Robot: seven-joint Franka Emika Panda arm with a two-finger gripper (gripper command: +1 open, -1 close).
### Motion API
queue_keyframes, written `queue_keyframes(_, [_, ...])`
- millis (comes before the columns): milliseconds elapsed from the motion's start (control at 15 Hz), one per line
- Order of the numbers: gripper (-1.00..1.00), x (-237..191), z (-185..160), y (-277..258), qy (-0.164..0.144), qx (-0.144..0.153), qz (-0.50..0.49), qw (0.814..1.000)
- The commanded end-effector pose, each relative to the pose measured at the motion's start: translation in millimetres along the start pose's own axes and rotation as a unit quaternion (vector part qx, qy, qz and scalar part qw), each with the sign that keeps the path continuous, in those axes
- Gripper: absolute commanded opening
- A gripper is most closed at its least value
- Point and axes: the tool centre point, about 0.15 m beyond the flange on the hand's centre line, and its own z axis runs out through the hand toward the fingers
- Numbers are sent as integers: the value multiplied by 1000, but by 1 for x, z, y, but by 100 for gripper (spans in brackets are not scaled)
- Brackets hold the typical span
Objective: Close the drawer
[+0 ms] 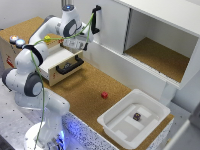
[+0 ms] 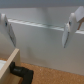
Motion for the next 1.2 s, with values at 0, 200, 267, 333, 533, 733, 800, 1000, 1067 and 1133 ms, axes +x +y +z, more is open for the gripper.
queue_keyframes(0, [100,-26,38,-3,5,4,3,1000])
queue_keyframes(200, [100,-46,61,9,15,9,-4,1000])
queue_keyframes(267, [100,-53,72,12,10,13,-9,1000])
queue_keyframes(333, [100,-58,82,15,5,17,-16,1000])
queue_keyframes(533, [100,-76,117,17,-9,22,-47,999])
queue_keyframes(733, [100,-93,150,24,-24,17,-33,999])
queue_keyframes(800, [100,-96,155,25,-19,18,-35,999])
queue_keyframes(1000, [100,-103,172,26,-13,26,-27,999])
queue_keyframes(1067, [100,-105,175,28,-7,29,-15,999])
queue_keyframes(1133, [100,-105,179,28,-6,26,-16,1000])
